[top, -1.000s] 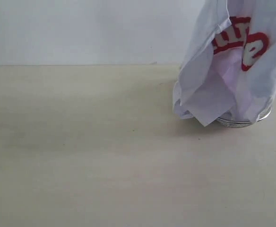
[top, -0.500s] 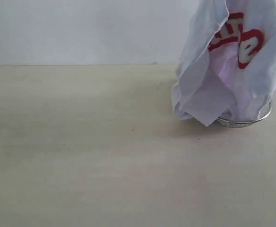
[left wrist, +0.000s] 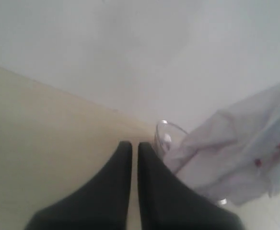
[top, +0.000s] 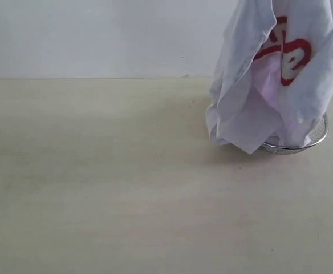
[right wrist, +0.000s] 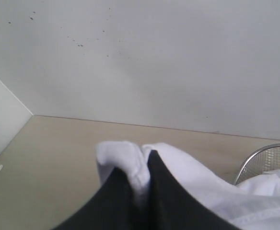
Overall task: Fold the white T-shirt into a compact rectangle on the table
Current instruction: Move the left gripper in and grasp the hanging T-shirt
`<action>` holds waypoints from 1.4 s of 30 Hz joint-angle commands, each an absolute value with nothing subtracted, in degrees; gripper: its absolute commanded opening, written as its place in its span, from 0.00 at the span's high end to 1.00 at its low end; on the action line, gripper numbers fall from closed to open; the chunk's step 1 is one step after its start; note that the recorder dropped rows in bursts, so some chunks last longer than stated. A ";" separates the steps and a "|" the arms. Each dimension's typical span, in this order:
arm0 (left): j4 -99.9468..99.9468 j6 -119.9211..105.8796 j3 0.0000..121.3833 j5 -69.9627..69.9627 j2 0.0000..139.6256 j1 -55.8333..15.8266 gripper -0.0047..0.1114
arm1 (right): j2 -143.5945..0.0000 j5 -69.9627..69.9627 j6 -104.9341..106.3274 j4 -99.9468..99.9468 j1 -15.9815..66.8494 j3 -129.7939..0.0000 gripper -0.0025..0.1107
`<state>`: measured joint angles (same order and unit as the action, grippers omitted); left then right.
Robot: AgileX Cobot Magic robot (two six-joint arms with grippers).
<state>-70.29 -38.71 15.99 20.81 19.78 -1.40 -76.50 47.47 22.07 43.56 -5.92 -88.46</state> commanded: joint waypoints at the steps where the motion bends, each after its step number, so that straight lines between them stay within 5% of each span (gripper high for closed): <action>1: -90.82 -71.60 21.33 36.57 34.30 -1.18 0.92 | -75.86 47.40 22.70 46.29 -6.15 -88.71 0.98; 13: -95.82 -87.34 37.70 60.28 73.06 -2.97 0.92 | -75.86 49.10 22.83 46.28 -6.15 -88.71 0.98; 25: -91.87 -91.89 57.77 43.26 90.00 -21.98 0.91 | -75.86 49.09 23.06 46.18 -6.15 -88.71 0.98; 28: -91.62 -92.13 62.08 42.22 93.43 -23.85 0.78 | -75.86 49.34 23.06 46.18 -6.15 -88.71 0.98; 33: -91.87 -92.39 67.56 42.04 99.15 -27.31 0.35 | -75.86 49.70 23.15 46.07 -6.15 -88.71 0.98; 42: -94.05 -92.51 75.47 38.93 105.99 -31.33 0.38 | -75.86 50.39 23.40 45.96 -6.15 -88.71 0.98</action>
